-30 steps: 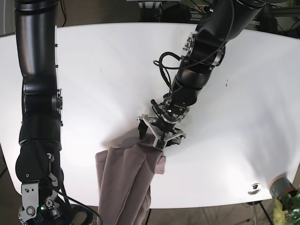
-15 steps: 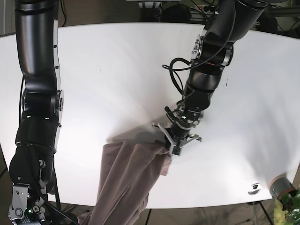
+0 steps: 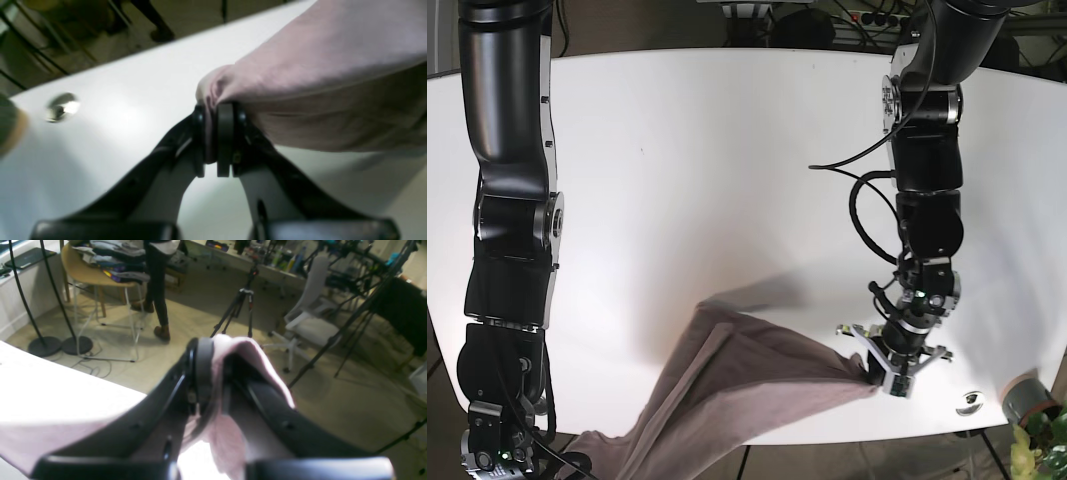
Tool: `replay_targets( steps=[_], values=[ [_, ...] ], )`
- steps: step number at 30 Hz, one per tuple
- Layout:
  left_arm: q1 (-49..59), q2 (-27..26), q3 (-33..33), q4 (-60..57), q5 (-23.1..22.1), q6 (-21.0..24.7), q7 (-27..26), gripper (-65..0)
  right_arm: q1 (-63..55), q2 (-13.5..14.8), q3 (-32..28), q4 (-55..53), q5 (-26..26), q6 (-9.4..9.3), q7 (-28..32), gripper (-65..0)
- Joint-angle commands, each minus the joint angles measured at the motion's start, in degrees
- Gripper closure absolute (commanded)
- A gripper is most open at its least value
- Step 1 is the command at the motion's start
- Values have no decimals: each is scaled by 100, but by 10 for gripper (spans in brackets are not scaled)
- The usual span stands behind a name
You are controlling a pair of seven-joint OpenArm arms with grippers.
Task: Fold the T-shirt properly
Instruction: 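Lift and spread the pink shirt with both grippers, then lay it flat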
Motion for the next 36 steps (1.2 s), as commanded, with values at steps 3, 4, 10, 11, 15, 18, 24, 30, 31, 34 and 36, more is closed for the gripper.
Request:
replay_targets(
  steps=[3,4,10,11,15,18,24,30,31,34,36],
  values=[
    [-643,-288,-404,540,-42,-192,302,0,637,-3,42,-310,1,-33,403,-21],
    [-766,-359,-492,628,-42,-244,434,0,725,-3,50,-390,1,-33,403,-21],
    [-1391,-649,-1081,1068,-42,-570,1058,0,892,32,59,-416,27,-15,385,-21],
    [-1435,-675,-1098,1121,-42,-596,1128,0,874,41,59,-363,27,-15,376,-21],
    [-1479,-728,-1151,1437,-42,-745,1436,0,321,190,68,173,36,-15,183,-21],
    [-1259,-728,-1160,1657,-42,-860,1524,0,-339,217,217,876,36,-33,-63,-21],
    [-441,-728,-1362,1982,-42,-877,1524,0,-1974,-91,1070,2107,36,-6,-415,-21],
    [517,-728,-1714,2430,-42,-895,1524,0,-3539,-302,1360,3065,36,-24,-468,-21],
    [658,-728,-1722,2483,-42,-895,1524,0,-3741,-372,1431,3180,36,-24,-468,-21],
    [1299,-746,-1942,2773,-42,-904,1524,0,-4559,-618,1835,3707,36,-15,-468,-21],
    [1669,-754,-2136,2888,-42,-992,1524,0,-4963,-777,1976,3909,36,-6,-468,-21]
  ],
)
